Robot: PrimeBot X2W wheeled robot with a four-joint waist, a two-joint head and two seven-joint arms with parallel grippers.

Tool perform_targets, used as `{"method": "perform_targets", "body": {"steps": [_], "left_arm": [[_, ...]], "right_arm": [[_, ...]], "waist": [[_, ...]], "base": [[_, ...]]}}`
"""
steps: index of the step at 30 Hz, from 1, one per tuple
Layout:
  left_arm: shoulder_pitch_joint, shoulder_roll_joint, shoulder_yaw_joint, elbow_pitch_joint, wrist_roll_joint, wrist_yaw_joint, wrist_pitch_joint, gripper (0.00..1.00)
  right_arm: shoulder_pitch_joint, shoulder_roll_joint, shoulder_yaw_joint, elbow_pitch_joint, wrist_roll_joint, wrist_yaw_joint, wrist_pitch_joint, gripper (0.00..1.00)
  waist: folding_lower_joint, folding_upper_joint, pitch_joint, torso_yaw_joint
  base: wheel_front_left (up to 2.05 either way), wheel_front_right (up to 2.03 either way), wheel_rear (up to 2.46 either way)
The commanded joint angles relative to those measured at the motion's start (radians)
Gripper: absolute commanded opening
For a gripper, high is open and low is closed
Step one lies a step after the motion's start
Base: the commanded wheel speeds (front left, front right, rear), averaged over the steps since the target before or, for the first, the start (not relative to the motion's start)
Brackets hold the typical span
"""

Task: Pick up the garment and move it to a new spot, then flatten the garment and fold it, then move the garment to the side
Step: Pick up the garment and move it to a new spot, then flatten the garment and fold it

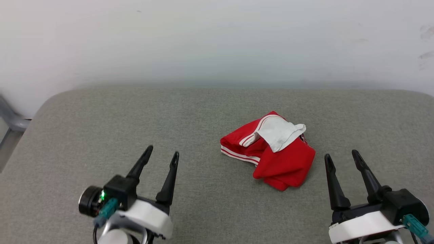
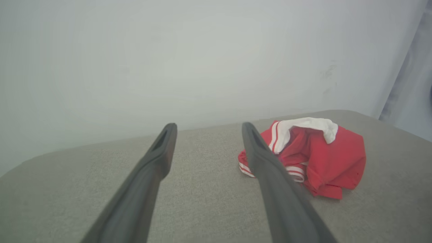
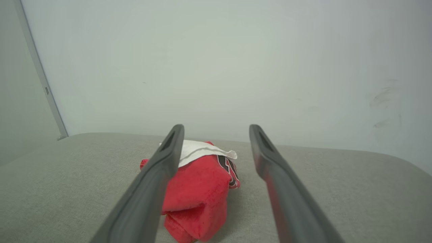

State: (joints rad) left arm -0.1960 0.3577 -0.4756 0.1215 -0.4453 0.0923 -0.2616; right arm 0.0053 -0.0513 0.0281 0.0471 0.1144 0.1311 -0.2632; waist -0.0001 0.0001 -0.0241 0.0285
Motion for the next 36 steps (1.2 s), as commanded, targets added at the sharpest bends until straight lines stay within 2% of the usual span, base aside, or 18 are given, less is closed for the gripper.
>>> {"method": "perform_targets", "body": {"steps": [1,8,15,21,30,36], "left_arm": [[0.025,-0.013,0.014,-0.018,0.017,-0.001,-0.005,1.00],[0.169,-0.081,0.133,-0.118,0.140,-0.013,-0.005,1.00],[0.243,-0.145,0.216,-0.162,0.236,-0.065,-0.005,1.00],[0.266,-0.201,0.279,-0.158,0.268,-0.111,-0.005,1.00],[0.263,-0.243,0.335,-0.136,0.312,-0.168,-0.005,1.00],[0.255,-0.260,0.351,-0.118,0.320,-0.189,-0.005,1.00]], "right_arm": [[0.012,0.002,0.002,0.001,-0.001,-0.001,-0.002,1.00],[0.023,0.002,0.006,0.012,0.025,-0.001,-0.002,1.00],[0.026,0.002,0.015,0.020,0.024,-0.001,-0.002,1.00],[0.021,0.002,0.017,0.022,0.029,-0.001,-0.002,1.00],[0.018,0.002,0.015,0.021,0.043,-0.001,-0.002,1.00],[-0.027,0.000,0.045,0.046,-0.028,-0.001,0.014,1.00]], "waist": [[0.0001,-0.0001,-0.005,0.008],[0.0001,-0.0001,-0.014,0.013],[0.0001,-0.0001,-0.019,0.006],[0.0001,-0.0001,-0.021,0.001],[0.0001,-0.0001,-0.015,0.007],[0.0001,-0.0001,0.008,0.021]], "base": [[0.00,0.00,0.00],[0.00,0.00,0.00],[0.00,0.00,0.00],[0.00,0.00,0.00],[0.00,0.00,0.00],[0.00,0.00,0.00]]}}
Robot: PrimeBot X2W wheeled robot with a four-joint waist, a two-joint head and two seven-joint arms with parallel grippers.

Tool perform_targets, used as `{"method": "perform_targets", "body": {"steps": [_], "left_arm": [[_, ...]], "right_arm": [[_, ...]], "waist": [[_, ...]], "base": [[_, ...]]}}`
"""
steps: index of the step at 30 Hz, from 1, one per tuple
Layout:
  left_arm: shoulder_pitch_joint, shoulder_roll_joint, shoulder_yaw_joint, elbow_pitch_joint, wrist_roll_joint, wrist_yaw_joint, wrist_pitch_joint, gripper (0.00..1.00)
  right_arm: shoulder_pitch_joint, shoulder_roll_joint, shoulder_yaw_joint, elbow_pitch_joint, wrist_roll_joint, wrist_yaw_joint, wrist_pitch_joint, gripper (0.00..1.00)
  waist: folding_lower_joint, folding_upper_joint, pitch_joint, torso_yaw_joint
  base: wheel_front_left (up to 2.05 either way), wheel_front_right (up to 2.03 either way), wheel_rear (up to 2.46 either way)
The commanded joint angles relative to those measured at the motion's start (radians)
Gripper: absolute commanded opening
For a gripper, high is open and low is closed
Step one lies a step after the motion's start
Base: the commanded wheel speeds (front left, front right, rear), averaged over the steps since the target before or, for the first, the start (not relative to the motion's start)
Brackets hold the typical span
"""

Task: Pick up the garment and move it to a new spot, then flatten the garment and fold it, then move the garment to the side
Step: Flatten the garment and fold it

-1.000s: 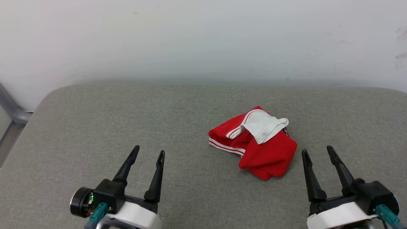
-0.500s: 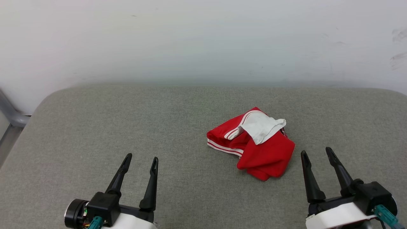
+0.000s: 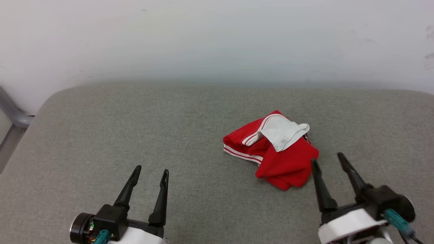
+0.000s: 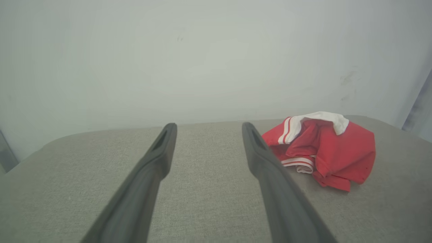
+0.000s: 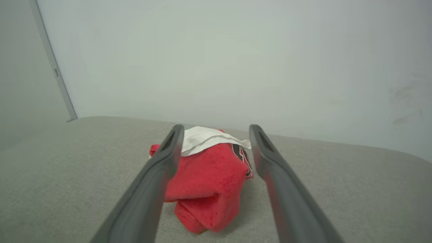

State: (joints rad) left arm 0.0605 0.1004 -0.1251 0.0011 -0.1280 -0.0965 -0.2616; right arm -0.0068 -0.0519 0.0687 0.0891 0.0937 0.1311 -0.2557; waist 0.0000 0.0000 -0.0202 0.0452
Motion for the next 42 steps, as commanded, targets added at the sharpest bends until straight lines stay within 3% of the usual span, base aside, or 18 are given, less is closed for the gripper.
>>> {"method": "perform_targets", "body": {"steps": [1,8,13,21,24,36,37,38,39,42], "left_arm": [[-0.002,-0.005,0.002,0.005,0.004,-0.004,-0.005,1.00],[-0.021,-0.024,-0.005,0.010,0.020,-0.018,-0.005,1.00],[-0.037,-0.032,-0.015,0.015,0.029,-0.025,-0.005,1.00],[-0.062,-0.037,-0.026,0.016,0.043,-0.031,-0.005,1.00],[-0.072,-0.040,-0.036,0.017,0.046,-0.031,-0.005,1.00],[-0.104,-0.047,-0.050,0.030,0.044,-0.033,-0.005,1.00],[-0.108,-0.047,-0.051,0.032,0.045,-0.033,-0.005,1.00],[-0.111,-0.047,-0.054,0.034,0.045,-0.033,-0.005,1.00],[-0.111,-0.048,-0.057,0.039,0.046,-0.033,-0.005,1.00],[-0.111,-0.048,-0.071,0.052,0.047,-0.034,-0.005,1.00]], "right_arm": [[-0.031,-0.006,0.015,0.009,-0.015,-0.001,0.024,1.00],[-0.181,-0.153,0.157,0.031,-0.052,-0.001,0.367,1.00],[-0.306,-0.253,0.277,0.019,0.004,-0.001,0.640,1.00],[-0.443,-0.334,0.374,0.031,0.105,-0.001,0.926,1.00],[-0.493,-0.369,0.387,0.035,0.120,-0.001,0.979,1.00],[-0.562,-0.383,0.393,0.109,0.142,-0.001,1.017,1.00],[-0.566,-0.380,0.391,0.115,0.144,-0.001,1.015,0.44],[-0.566,-0.380,0.402,0.118,0.147,-0.001,1.015,0.07],[-0.566,-0.389,0.417,0.119,0.146,-0.001,1.019,0.00],[-0.570,-0.393,0.414,0.117,0.162,-0.001,1.018,0.00]], "waist": [[0.0000,0.0000,0.008,0.008],[0.0000,0.0000,0.039,0.042],[0.0000,0.0000,0.061,0.071],[0.0000,0.0000,0.106,0.130],[0.0000,0.0000,0.129,0.154],[0.0000,0.0000,0.184,0.198],[0.0000,0.0000,0.186,0.200],[0.0000,0.0000,0.186,0.202],[0.0000,0.0000,0.186,0.203],[0.0000,0.0000,0.179,0.204]], "base": [[0.00,0.00,0.00],[0.00,0.00,0.00],[0.00,0.00,0.00],[0.00,0.00,0.00],[0.00,0.00,0.00],[0.00,0.00,0.00],[0.00,0.00,0.00],[0.00,0.00,0.00],[0.00,0.00,0.00],[0.00,0.00,0.00]]}}
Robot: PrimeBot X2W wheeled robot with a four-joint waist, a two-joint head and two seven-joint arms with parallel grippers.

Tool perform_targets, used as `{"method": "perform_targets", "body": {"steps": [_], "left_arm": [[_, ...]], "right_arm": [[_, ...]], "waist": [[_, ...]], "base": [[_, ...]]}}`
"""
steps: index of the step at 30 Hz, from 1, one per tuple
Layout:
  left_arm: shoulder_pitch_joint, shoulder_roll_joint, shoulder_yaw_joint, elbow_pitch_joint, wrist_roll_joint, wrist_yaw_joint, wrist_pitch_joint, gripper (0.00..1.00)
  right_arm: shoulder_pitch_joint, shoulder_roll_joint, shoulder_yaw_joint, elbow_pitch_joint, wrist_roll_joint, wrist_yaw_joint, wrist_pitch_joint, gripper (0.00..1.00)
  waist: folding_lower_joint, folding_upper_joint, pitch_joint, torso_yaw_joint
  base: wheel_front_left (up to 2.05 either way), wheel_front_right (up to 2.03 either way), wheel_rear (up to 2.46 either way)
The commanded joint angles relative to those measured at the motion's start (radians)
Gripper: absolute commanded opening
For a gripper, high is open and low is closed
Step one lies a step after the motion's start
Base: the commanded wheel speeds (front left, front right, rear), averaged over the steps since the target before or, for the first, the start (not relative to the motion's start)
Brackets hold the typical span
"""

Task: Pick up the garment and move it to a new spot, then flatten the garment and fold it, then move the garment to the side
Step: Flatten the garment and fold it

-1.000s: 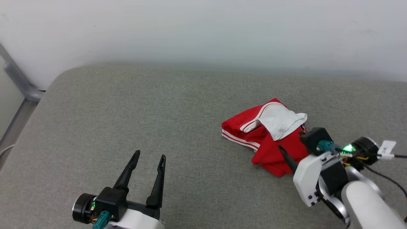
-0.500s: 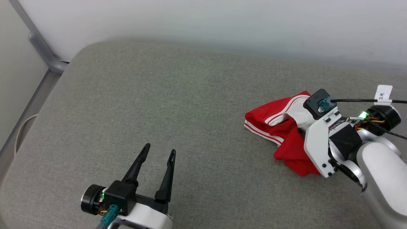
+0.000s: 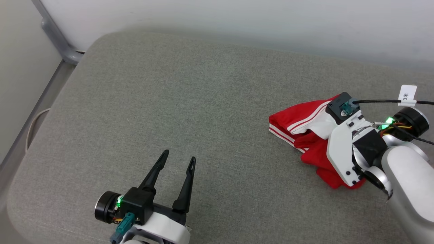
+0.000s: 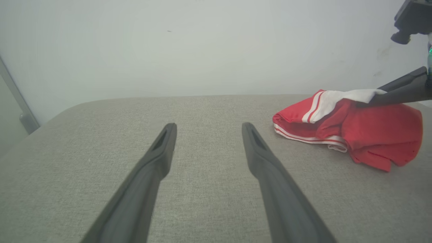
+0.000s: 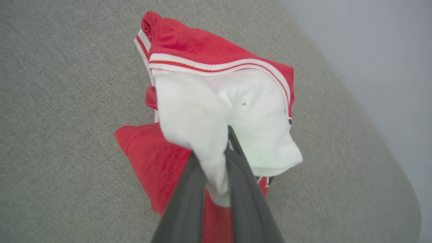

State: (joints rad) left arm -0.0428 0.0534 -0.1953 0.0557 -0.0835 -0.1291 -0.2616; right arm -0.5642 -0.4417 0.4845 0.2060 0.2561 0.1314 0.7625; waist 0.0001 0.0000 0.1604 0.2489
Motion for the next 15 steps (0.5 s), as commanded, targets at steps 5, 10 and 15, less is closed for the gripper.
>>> {"method": "perform_targets", "body": {"steps": [5,10,15], "left_arm": [[0.004,-0.001,0.000,0.012,0.000,-0.002,-0.005,1.00],[0.021,-0.001,0.020,0.012,0.004,-0.002,-0.005,1.00],[0.046,-0.001,0.038,0.003,0.010,-0.002,-0.005,1.00]], "right_arm": [[-0.030,0.021,-0.012,-0.025,0.027,-0.001,-0.016,0.00],[-0.069,0.102,-0.041,-0.048,0.110,-0.001,-0.046,0.00],[-0.072,0.230,-0.145,-0.039,0.249,-0.001,-0.065,0.00]], "waist": [[-0.0001,0.0000,-0.034,-0.006],[-0.0001,0.0000,-0.083,-0.019],[-0.0001,0.0000,-0.121,-0.033]], "base": [[0.00,0.00,0.00],[0.00,0.00,0.00],[0.00,0.00,0.00]]}}
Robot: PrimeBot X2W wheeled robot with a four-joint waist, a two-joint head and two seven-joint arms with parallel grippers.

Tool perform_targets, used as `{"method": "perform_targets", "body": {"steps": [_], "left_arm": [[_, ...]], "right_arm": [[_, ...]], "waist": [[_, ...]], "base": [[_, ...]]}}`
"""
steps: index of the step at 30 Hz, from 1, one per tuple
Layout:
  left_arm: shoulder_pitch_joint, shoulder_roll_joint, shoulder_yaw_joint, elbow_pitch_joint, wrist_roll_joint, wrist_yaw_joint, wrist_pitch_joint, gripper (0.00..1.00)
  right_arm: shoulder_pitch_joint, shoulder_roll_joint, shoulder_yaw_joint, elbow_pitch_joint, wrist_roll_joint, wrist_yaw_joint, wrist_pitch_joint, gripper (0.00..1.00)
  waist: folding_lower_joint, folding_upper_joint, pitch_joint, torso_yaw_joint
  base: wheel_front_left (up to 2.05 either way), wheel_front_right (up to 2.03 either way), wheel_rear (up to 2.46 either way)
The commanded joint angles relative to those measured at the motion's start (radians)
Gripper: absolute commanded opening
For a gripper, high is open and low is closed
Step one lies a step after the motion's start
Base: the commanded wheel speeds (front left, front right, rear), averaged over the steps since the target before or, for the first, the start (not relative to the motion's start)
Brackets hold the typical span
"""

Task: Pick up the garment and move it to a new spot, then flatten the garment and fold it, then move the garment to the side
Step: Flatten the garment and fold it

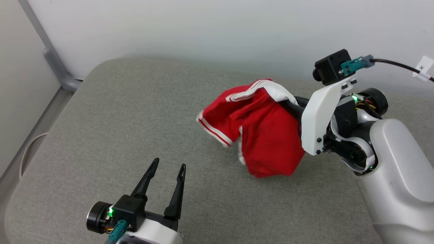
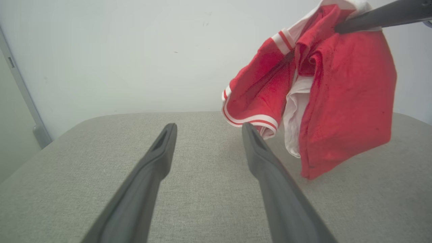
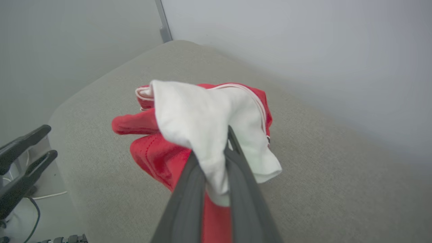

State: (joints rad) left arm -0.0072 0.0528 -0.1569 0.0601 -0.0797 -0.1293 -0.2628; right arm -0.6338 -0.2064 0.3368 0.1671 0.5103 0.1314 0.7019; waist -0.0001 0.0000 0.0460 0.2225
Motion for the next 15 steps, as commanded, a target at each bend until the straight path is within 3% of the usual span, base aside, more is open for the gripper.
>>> {"method": "perform_targets", "body": {"steps": [1,7,15], "left_arm": [[0.010,0.000,0.002,-0.004,0.007,-0.002,-0.003,1.00],[0.022,0.000,0.013,-0.016,0.008,-0.002,-0.003,1.00],[-0.001,0.012,0.005,-0.010,0.009,-0.002,-0.003,1.00]], "right_arm": [[0.011,0.018,-0.023,0.003,0.022,-0.001,0.002,0.00],[0.150,0.091,-0.210,0.048,0.114,-0.001,0.064,0.00],[0.286,0.090,-0.425,0.167,0.057,-0.001,0.070,0.00]], "waist": [[0.0001,0.0000,-0.010,-0.009],[0.0001,0.0000,-0.005,-0.030],[0.0001,0.0000,0.031,-0.057]], "base": [[0.00,0.00,0.00],[0.00,0.00,0.00],[0.00,0.00,0.00]]}}
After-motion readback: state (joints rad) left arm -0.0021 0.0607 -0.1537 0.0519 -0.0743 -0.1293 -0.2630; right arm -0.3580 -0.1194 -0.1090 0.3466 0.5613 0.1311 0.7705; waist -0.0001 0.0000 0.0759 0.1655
